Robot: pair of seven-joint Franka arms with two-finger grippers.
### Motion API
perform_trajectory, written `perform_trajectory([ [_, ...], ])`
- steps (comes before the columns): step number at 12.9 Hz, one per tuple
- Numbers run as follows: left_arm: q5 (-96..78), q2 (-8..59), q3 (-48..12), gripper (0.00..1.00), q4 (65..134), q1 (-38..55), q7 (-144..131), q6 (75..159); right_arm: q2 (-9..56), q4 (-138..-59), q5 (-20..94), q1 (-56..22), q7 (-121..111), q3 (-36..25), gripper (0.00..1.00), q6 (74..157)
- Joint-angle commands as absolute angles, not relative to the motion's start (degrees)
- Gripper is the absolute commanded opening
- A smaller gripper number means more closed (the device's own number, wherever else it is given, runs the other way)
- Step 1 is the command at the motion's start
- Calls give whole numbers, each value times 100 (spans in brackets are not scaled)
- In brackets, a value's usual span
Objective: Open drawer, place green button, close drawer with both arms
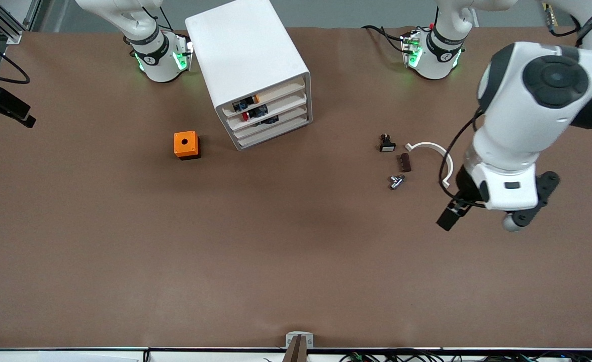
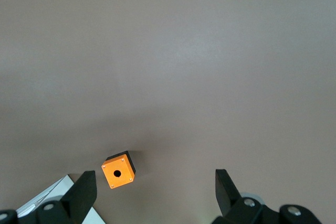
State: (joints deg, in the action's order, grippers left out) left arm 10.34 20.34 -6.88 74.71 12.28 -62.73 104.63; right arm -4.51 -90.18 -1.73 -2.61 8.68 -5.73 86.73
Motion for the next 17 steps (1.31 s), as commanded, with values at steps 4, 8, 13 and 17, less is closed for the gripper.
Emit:
perform_trajectory([
  [4,800,1258,-729,100,7620,678,-4784,9407,-518,-9053,-185,-88,668,-457,100,8675],
  [8,756,880,-721,100,7646,256,-3080,8781,-580,-9062,-97,-105,-228,-448,100,8648],
  [13,528,178,-712,100,8232,-53,-1348,8376,-589,-9053,149,-62,95,-466,100,8657],
  [17,185,-464,-388,100,9173,131,-949,8463,-580,-9044,149,-35,237,-466,100,8648],
])
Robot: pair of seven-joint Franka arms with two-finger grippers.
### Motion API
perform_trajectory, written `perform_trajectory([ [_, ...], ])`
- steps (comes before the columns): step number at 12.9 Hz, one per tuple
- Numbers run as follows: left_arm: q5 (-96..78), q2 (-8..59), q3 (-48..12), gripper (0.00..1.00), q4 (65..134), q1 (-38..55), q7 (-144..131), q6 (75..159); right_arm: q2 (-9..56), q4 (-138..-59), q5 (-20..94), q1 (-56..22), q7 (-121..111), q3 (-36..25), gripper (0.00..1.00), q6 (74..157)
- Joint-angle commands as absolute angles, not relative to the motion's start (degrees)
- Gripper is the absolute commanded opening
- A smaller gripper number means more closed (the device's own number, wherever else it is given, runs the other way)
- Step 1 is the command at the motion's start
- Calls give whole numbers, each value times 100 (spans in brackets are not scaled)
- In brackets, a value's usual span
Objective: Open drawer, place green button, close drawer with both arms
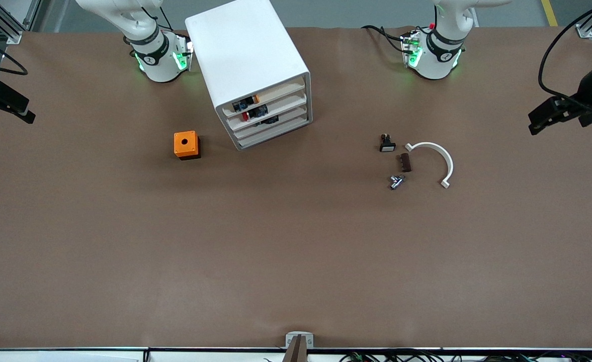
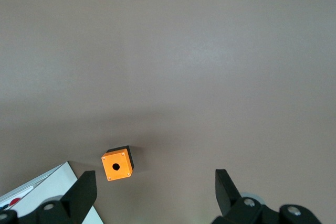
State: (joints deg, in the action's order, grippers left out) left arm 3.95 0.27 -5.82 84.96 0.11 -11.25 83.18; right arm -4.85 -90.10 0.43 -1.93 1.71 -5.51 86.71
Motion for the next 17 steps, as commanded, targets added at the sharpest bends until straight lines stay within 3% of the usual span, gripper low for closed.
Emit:
perform_trajectory([
  [1,106,-649,-308,100,9437,262,-941,8542,-580,-9044,149,-18,237,-466,95,8648],
  [2,105,-807,-290,100,9640,316,-940,8621,-580,-9044,149,-9,246,-466,73,8614],
  [3,71,-887,-299,100,9772,325,-932,8674,-571,-9044,149,-9,246,-466,60,8570],
  [4,-8,-983,-290,100,9921,334,-836,8753,-571,-9044,149,-9,237,-466,64,8561],
  [5,-17,-1089,-290,100,10071,369,-722,8884,-563,-9044,149,-9,237,-466,94,8561],
  [6,-18,-1099,-290,100,10090,404,-721,8903,-563,-9044,149,-9,229,-466,100,8552],
  [10,53,-1046,-325,100,10046,404,-703,8903,-562,-9044,70,-18,176,-448,100,8569],
  [12,62,-1063,-334,100,10028,404,-703,8921,-562,-9044,70,-18,167,-457,80,8569],
  [13,62,-1046,-317,100,9959,396,-703,8921,-554,-9044,70,-18,167,-448,80,8561],
  [14,62,-1011,-308,100,9906,396,-712,8912,-554,-9044,70,-18,167,-448,97,8561],
  [17,131,-932,-316,100,9818,396,-721,8912,-545,-9035,70,-9,158,-448,100,8569],
])
